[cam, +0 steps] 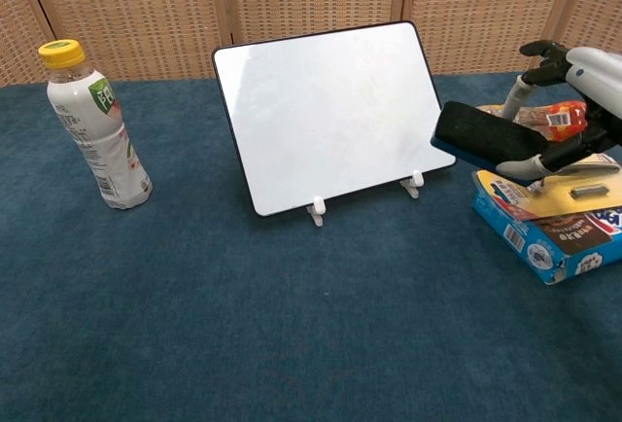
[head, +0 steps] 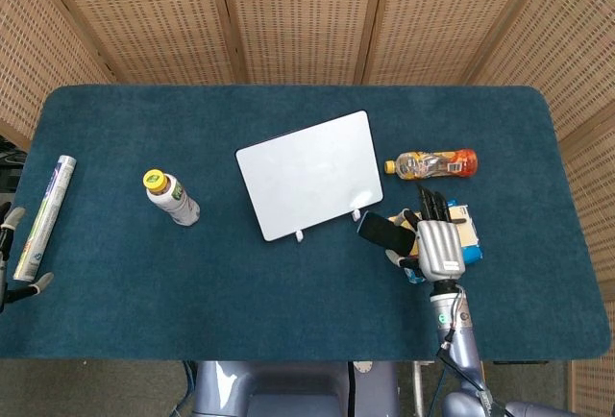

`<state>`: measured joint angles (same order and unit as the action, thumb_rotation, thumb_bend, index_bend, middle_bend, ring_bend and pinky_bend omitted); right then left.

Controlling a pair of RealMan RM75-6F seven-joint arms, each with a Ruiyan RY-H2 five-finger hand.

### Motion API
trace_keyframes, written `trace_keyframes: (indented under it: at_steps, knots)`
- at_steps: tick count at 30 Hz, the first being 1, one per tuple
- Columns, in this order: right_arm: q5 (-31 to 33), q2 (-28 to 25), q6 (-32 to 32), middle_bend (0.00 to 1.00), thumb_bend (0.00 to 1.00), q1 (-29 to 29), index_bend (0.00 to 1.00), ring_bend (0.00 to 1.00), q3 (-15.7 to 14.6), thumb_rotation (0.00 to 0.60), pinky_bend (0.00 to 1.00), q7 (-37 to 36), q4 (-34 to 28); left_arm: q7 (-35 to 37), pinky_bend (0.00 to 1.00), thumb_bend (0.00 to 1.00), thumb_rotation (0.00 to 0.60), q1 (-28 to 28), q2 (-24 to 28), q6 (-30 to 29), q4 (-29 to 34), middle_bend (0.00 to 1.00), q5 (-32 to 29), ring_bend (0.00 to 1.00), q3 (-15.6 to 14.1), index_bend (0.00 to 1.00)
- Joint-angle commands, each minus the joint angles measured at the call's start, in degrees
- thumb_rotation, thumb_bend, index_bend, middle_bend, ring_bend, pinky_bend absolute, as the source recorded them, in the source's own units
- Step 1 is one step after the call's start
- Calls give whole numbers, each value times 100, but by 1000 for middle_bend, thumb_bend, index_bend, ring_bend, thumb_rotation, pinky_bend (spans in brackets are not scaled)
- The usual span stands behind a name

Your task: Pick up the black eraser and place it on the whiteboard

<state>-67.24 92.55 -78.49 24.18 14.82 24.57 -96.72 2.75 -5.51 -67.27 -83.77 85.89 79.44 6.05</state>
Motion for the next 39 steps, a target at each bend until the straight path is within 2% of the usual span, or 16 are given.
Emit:
trace_keyframes:
  at_steps: [1, 22, 29, 39]
  knots:
    - [39, 109, 16, 0, 206, 73, 527, 0, 112, 600, 0, -114, 89, 15, 0, 167, 600, 1, -5, -8, -10, 0, 1, 0, 5, 0]
    - [503, 702, 584, 0, 194, 832, 534, 0, 785, 600, 0, -534, 795, 89, 0, 167, 600, -18, -35, -15, -58, 0, 38, 0, 15, 0]
    - [731, 928, 776, 0, 187, 1018, 534, 0, 924, 600, 0, -764, 989, 95, 0, 168, 600, -28, -41, -5, -57, 0, 94, 0, -16, 0]
    - [926, 1271, 982, 0, 182, 1280, 538, 0, 969, 600, 0, -933, 1403, 110, 0, 168, 600, -13, -36, -29, -33, 0, 150, 0, -53, 0]
